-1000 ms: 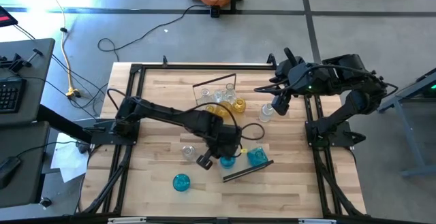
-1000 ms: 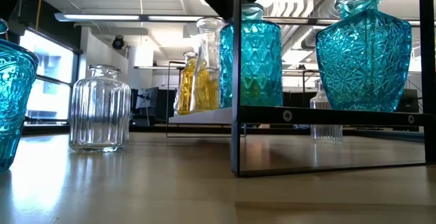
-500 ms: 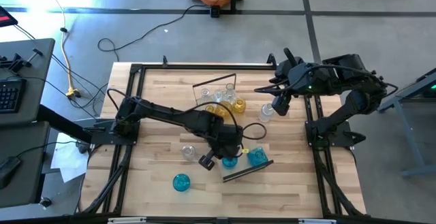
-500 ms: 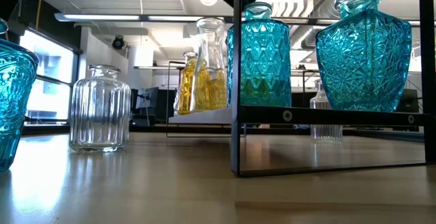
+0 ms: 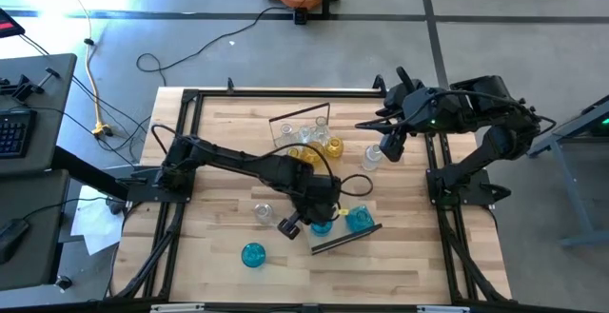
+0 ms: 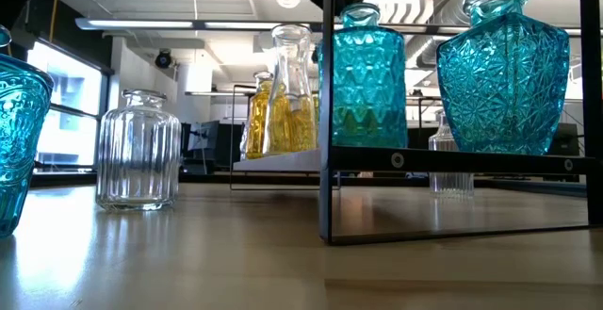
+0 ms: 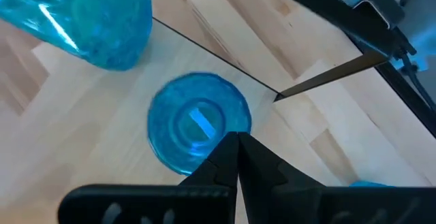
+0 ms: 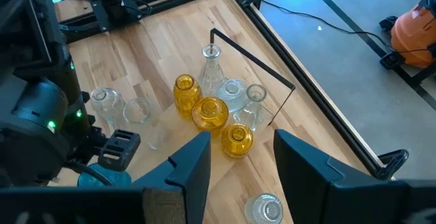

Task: Sort vases onto shelf
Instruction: Put the blue crystal vase on the shelf aligned with the other blue crystal vase

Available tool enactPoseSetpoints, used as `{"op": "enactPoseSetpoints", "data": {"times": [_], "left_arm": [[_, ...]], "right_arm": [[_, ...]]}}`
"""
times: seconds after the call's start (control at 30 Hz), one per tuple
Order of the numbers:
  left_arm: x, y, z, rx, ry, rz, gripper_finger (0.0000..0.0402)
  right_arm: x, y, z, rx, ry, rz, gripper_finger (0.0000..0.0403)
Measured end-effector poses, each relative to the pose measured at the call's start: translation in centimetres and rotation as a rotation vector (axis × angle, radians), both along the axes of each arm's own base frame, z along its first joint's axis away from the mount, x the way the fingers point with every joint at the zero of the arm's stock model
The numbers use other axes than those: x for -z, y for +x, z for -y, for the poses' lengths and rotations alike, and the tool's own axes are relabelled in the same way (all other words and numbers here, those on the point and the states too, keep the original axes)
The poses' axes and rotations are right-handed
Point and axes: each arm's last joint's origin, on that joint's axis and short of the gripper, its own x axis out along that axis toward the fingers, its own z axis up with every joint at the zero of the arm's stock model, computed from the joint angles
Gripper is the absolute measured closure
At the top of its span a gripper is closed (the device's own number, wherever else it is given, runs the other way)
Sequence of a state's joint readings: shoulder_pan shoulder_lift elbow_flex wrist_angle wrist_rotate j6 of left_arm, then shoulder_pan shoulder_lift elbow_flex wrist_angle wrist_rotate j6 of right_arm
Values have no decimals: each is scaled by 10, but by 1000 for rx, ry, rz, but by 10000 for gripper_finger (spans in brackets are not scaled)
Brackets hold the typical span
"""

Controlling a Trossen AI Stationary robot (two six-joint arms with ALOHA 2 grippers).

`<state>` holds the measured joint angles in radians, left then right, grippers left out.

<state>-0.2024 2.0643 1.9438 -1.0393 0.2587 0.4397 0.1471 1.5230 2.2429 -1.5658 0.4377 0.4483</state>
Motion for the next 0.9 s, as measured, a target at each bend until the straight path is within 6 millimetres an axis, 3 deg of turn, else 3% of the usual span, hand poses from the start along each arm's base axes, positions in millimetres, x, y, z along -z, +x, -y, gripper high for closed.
{"op": "enactPoseSetpoints", "data": {"times": [0.7,0.9], "left_arm": [[7,4,-3,30,19,1,401],[9,4,-10,-22,142,1,401]], "right_arm": [[0,0,0,5,21,5,258],[0,0,-1,2,30,5,258]]}}
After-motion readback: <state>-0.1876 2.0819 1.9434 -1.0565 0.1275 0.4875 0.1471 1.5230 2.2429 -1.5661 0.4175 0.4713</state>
